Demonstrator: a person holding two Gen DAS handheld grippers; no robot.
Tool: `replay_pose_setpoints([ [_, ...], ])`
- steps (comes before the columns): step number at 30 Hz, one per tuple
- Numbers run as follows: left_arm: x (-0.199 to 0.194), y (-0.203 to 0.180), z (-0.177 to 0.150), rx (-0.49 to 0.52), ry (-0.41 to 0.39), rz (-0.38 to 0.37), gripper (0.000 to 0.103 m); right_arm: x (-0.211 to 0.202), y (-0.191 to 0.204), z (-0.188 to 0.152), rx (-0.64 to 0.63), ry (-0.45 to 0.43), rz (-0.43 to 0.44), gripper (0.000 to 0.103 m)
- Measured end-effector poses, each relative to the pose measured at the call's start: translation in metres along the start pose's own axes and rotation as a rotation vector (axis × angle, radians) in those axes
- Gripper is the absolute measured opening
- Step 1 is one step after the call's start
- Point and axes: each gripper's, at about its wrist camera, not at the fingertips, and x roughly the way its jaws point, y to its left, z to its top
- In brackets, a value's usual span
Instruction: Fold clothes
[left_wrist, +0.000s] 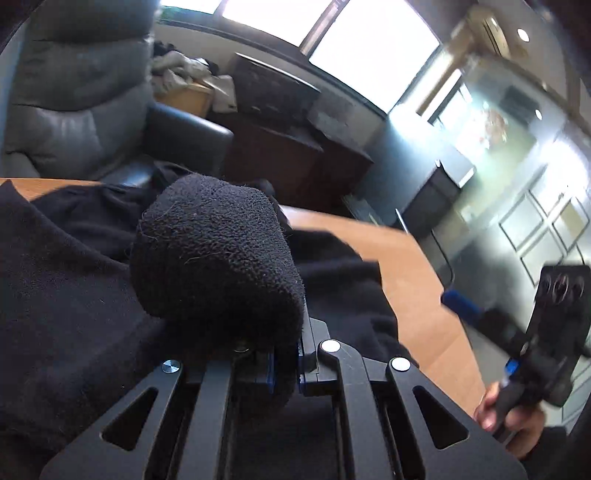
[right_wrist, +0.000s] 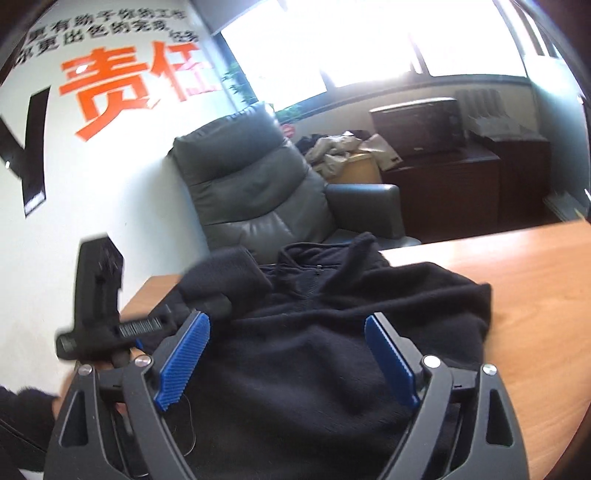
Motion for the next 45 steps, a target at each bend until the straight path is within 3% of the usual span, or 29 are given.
replay_pose_setpoints([
  [5,0.027,-0.048,-0.015,0.087,0.029,-0.025,0.008,-0.016,-0.033,-0.001,0.052,-0.018,-0.033,0.09],
  [6,0.033,-0.053,-0.016,0.103,0.044,-0.021,0.012,-0.016,-0.039,-0.001,0.066,-0.014,-0.041,0.09],
  [8,0.042,-0.062,-0.026,0.139,0.084,-0.002,0.034,-0.013,-0.049,-0.003,0.091,0.003,-0.049,0.09],
  [10,0.047,-0.069,-0.036,0.171,0.121,0.017,0.071,-0.004,-0.055,-0.007,0.112,0.041,-0.044,0.091],
  [12,0.031,-0.068,-0.043,0.187,0.118,0.035,0.085,0.006,-0.061,-0.011,0.132,0.078,-0.039,0.091],
  [16,-0.026,-0.051,-0.053,0.253,0.048,0.118,0.103,0.024,-0.072,-0.02,0.173,0.152,-0.029,0.097],
  [19,-0.058,-0.015,-0.058,0.294,0.027,0.213,0.103,0.046,-0.077,-0.032,0.182,0.222,-0.044,0.097],
  [23,-0.081,0.055,-0.049,0.233,0.06,0.317,0.103,0.063,-0.078,-0.05,0.153,0.278,-0.121,0.093],
  [24,-0.085,0.072,-0.047,0.214,0.064,0.327,0.103,0.061,-0.075,-0.049,0.136,0.262,-0.124,0.083],
  [25,-0.088,0.09,-0.044,0.194,0.069,0.332,0.103,0.058,-0.071,-0.049,0.119,0.247,-0.128,0.057],
  [27,-0.084,0.126,-0.041,0.144,0.102,0.301,0.103,0.052,-0.061,-0.041,0.079,0.223,-0.145,0.022],
  [28,-0.081,0.142,-0.04,0.12,0.121,0.285,0.101,0.049,-0.055,-0.036,0.058,0.212,-0.155,0.015],
  [32,-0.083,0.16,-0.047,0.141,0.114,0.212,0.099,0.031,-0.014,0.001,-0.005,0.108,-0.114,0.008],
  [37,-0.085,0.144,-0.054,0.237,0.122,0.131,0.099,0.011,0.043,0.063,-0.096,-0.057,-0.005,0.006],
  [40,-0.078,0.139,-0.053,0.274,0.125,0.133,0.1,0.005,0.064,0.096,-0.111,-0.123,0.048,0.006],
  [45,-0.074,0.164,-0.041,0.196,0.089,0.195,0.099,-0.014,0.097,0.136,-0.164,-0.2,0.1,0.005],
])
